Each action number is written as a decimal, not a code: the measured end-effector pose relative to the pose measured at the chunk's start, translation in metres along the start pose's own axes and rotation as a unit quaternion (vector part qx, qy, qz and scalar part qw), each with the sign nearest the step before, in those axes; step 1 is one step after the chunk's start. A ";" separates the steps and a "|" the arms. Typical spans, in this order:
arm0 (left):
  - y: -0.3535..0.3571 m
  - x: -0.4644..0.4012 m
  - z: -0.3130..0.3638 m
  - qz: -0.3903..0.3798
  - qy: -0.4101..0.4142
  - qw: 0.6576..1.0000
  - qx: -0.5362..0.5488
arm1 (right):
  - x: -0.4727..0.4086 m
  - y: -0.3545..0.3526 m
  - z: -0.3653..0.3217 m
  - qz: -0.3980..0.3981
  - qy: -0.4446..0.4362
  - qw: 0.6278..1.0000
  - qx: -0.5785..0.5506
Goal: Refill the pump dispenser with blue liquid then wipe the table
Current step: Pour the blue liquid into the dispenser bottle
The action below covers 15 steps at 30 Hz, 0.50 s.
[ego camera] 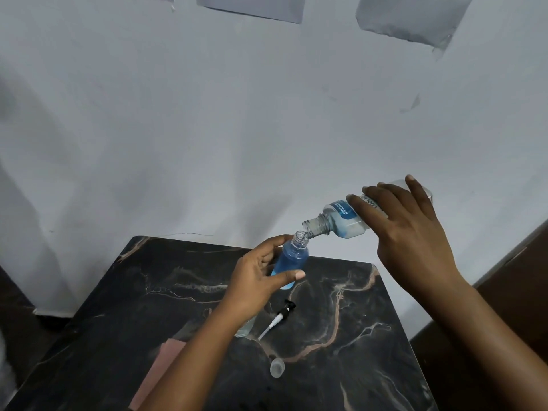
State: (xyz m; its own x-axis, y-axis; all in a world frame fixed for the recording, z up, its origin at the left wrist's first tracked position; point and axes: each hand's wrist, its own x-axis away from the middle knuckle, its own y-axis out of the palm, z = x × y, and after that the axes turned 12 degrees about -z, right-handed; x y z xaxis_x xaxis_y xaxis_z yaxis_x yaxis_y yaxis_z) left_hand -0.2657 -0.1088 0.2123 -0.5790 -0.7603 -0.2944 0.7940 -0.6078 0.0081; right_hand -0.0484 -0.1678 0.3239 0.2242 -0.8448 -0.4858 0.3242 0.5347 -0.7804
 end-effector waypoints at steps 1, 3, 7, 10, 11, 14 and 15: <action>0.001 0.000 0.000 0.001 0.001 1.000 0.003 | 0.000 -0.001 0.001 0.001 -0.002 1.000 0.002; 0.002 0.000 0.001 0.000 0.000 1.000 0.004 | -0.001 -0.004 0.003 0.004 -0.006 1.000 0.007; 0.003 -0.001 -0.001 -0.004 0.000 1.000 0.005 | -0.001 -0.007 0.005 0.004 -0.015 1.000 0.020; 0.005 -0.002 -0.002 -0.002 -0.003 1.000 0.006 | 0.000 -0.008 0.006 0.005 -0.019 0.999 0.027; 0.006 -0.002 -0.003 -0.002 -0.003 1.000 0.005 | 0.000 -0.008 0.006 0.006 -0.019 0.999 0.029; 0.008 -0.002 -0.003 0.000 -0.003 1.000 0.003 | 0.000 -0.009 0.007 0.012 -0.021 0.999 0.035; 0.008 -0.003 -0.003 0.000 -0.004 1.000 0.002 | 0.000 -0.009 0.008 0.014 -0.022 0.999 0.037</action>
State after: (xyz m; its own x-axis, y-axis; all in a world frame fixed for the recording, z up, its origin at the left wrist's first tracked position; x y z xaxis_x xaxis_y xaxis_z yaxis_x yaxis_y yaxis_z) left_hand -0.2570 -0.1111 0.2103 -0.5806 -0.7616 -0.2877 0.7931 -0.6090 0.0115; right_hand -0.0438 -0.1729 0.3340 0.2744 -0.8287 -0.4878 0.3843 0.5595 -0.7344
